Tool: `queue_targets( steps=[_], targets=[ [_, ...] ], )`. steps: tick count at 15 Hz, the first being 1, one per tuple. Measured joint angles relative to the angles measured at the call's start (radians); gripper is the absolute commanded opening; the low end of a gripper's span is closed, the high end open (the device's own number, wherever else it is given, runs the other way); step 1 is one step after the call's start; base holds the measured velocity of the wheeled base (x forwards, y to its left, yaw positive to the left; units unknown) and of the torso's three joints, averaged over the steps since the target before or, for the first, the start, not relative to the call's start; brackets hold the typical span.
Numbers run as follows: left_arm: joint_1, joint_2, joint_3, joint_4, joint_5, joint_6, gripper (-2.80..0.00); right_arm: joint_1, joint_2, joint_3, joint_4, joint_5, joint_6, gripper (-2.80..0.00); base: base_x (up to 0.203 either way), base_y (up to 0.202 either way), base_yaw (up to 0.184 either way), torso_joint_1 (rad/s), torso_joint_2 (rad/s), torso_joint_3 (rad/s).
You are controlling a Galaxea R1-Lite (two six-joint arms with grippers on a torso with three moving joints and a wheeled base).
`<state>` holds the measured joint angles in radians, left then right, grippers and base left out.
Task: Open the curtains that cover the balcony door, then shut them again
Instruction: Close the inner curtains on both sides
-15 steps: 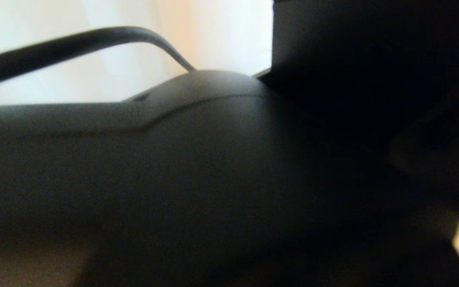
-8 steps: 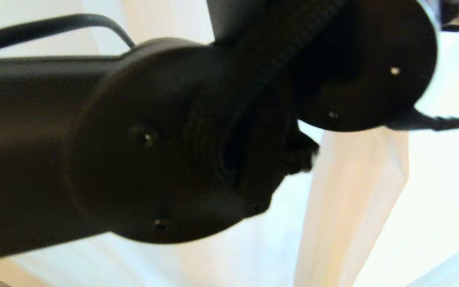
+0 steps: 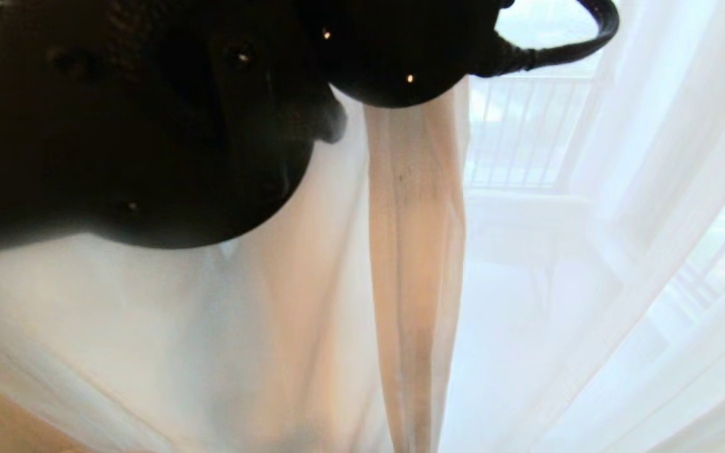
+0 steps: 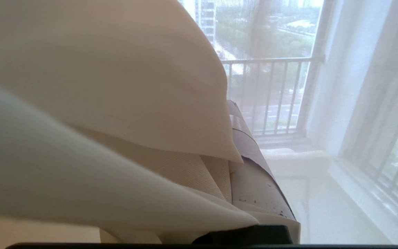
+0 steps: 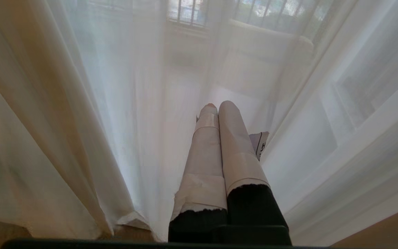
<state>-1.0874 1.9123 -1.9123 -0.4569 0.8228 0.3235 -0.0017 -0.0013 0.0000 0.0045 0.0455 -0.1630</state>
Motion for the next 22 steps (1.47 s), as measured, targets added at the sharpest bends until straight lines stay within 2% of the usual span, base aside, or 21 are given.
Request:
queue_targets(
  steps=[1, 5, 10, 11, 17, 19, 22],
  targets=[
    [0.006, -0.009, 0.0, 0.014, 0.016, 0.013, -2.8, 0.0, 0.0, 0.0, 0.0, 0.0, 0.0, -2.8, 0.0, 0.0, 0.0, 0.0, 0.0, 0.0],
    [0.042, -0.048, 0.006, 0.072, 0.156, 0.05, -2.8, 0.0, 0.0, 0.0, 0.0, 0.0, 0.0, -2.8, 0.0, 0.0, 0.0, 0.0, 0.0, 0.0],
    [0.061, -0.099, 0.086, 0.076, 0.181, 0.052, -2.8, 0.0, 0.0, 0.0, 0.0, 0.0, 0.0, -2.8, 0.0, 0.0, 0.0, 0.0, 0.0, 0.0],
    [0.06, -0.104, 0.09, 0.075, 0.181, 0.051, 0.0, 0.0, 0.0, 0.0, 0.0, 0.0, 0.0, -2.8, 0.0, 0.0, 0.0, 0.0, 0.0, 0.0],
    [0.058, -0.127, 0.116, 0.074, 0.176, 0.042, 0.0, 0.0, 0.0, 0.0, 0.0, 0.0, 0.0, -2.8, 0.0, 0.0, 0.0, 0.0, 0.0, 0.0],
    [0.058, -0.162, 0.177, 0.08, 0.174, 0.041, 0.0, 0.0, 0.0, 0.0, 0.0, 0.0, 0.0, -2.8, 0.0, 0.0, 0.0, 0.0, 0.0, 0.0],
    [0.058, -0.259, 0.341, 0.113, 0.17, 0.041, 0.0, 0.0, 0.0, 0.0, 0.0, 0.0, 0.0, -2.8, 0.0, 0.0, 0.0, 0.0, 0.0, 0.0]
  ],
)
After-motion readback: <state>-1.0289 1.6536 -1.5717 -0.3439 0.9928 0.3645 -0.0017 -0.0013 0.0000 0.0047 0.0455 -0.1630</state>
